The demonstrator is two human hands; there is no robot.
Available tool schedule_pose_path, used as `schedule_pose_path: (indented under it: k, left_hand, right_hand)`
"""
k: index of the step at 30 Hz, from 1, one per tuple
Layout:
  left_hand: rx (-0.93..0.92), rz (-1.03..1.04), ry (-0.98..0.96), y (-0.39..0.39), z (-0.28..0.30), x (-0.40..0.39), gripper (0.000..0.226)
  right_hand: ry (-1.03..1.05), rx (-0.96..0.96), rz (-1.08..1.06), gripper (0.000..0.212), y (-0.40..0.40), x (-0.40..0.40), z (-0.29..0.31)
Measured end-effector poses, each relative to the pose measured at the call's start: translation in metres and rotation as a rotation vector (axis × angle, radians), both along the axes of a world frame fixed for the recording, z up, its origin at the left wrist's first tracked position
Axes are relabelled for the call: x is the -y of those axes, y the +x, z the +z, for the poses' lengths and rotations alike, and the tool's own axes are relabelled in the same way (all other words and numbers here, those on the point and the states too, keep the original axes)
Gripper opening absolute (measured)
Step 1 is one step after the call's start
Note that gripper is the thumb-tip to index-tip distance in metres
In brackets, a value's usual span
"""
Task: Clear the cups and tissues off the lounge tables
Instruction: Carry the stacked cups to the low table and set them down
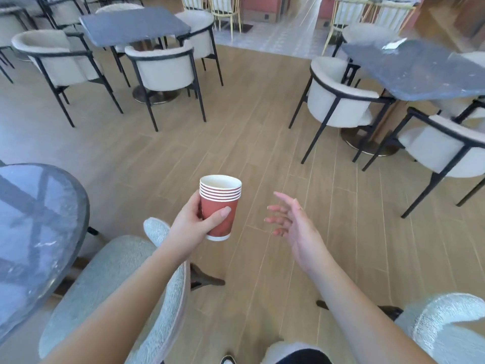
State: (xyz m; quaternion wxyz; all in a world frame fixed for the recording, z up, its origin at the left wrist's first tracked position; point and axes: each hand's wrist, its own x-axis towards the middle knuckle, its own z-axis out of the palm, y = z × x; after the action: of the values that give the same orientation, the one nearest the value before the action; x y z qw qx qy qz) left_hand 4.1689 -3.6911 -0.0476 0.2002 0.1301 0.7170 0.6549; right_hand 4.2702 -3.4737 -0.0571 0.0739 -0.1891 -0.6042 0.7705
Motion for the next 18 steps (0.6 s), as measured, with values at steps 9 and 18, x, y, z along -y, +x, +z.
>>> schedule_pose_path:
  k: [9, 18]
  left_hand:
    - [-0.025, 0.003, 0.049, -0.116, 0.014, -0.126, 0.061]
    - [0.026, 0.075, 0.054, -0.207, 0.018, -0.22, 0.062]
  right_hand:
    - [0.033, -0.062, 0.003, 0.036, -0.139, -0.099, 0.018]
    - [0.066, -0.037, 0.141, 0.042, -0.241, -0.214, 0.033]
